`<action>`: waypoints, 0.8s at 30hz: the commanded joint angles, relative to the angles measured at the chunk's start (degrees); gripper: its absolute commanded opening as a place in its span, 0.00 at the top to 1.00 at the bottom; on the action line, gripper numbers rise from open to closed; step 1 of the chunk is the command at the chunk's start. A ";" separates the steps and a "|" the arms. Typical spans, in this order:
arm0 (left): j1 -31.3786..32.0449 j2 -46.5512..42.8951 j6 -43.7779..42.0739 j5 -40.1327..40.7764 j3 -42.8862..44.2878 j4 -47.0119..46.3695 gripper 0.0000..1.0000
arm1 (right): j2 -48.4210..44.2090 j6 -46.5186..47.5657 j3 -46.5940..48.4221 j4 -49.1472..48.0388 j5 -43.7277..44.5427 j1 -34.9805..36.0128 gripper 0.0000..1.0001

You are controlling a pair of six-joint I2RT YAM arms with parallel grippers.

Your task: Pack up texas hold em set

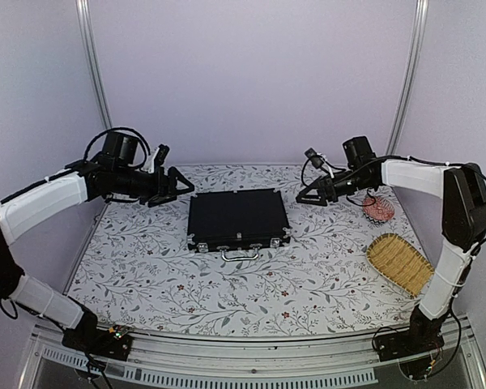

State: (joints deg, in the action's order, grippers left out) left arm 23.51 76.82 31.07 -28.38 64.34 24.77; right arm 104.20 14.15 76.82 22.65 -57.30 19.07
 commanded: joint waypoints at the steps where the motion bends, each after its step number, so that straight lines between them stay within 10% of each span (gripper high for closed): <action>1: -4.61 8.57 -3.59 6.73 -1.23 -3.21 0.18 | 3.40 -1.57 2.62 0.34 7.76 -0.08 0.24; 10: -10.09 24.83 -3.22 -0.60 -2.57 -17.02 0.19 | 18.55 -3.97 12.38 4.39 9.28 0.38 0.30; 24: -0.55 34.73 -2.20 -5.87 0.06 -22.74 0.25 | 21.27 -0.33 10.11 7.64 3.40 5.06 0.31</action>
State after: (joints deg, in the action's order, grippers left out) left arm 19.22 109.43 29.08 -30.89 61.91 4.93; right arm 125.97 12.58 88.60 28.77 -50.11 23.24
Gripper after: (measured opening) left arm 0.755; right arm 0.695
